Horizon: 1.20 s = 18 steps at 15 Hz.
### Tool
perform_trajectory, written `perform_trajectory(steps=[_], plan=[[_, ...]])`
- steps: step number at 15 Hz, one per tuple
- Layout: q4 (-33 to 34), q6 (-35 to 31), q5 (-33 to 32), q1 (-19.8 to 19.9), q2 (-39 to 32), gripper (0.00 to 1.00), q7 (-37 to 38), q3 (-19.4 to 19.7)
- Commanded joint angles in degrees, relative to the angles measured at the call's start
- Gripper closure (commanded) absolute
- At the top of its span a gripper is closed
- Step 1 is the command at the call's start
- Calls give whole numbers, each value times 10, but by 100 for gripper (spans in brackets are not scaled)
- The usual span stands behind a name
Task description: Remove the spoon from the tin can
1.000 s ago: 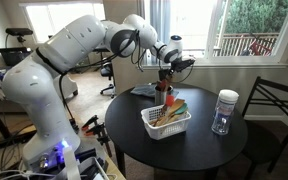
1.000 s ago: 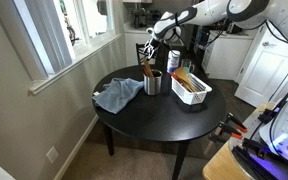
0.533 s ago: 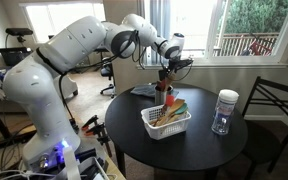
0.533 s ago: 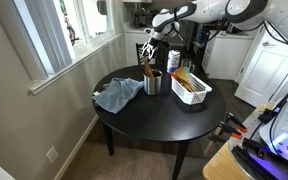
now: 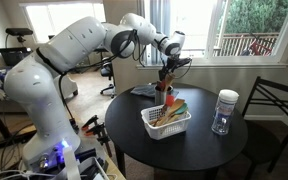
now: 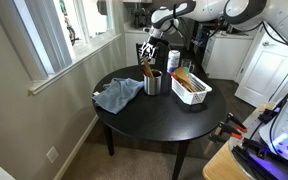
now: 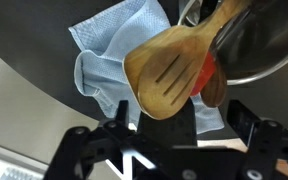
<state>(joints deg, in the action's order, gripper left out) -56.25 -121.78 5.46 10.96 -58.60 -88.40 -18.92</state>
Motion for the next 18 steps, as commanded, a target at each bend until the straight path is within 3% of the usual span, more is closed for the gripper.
perform_trajectory(steps=[1,4,8,11,14,18], plan=[[30,40,27,-10,-14,0,-35,12],[46,73,28,-18,-18,0,-21,27],[77,157,13,-42,-14,0,71,76],[97,191,3,-48,-12,0,106,85],[115,206,2,-53,-16,0,106,88],[125,179,-2,-54,-31,0,64,85]])
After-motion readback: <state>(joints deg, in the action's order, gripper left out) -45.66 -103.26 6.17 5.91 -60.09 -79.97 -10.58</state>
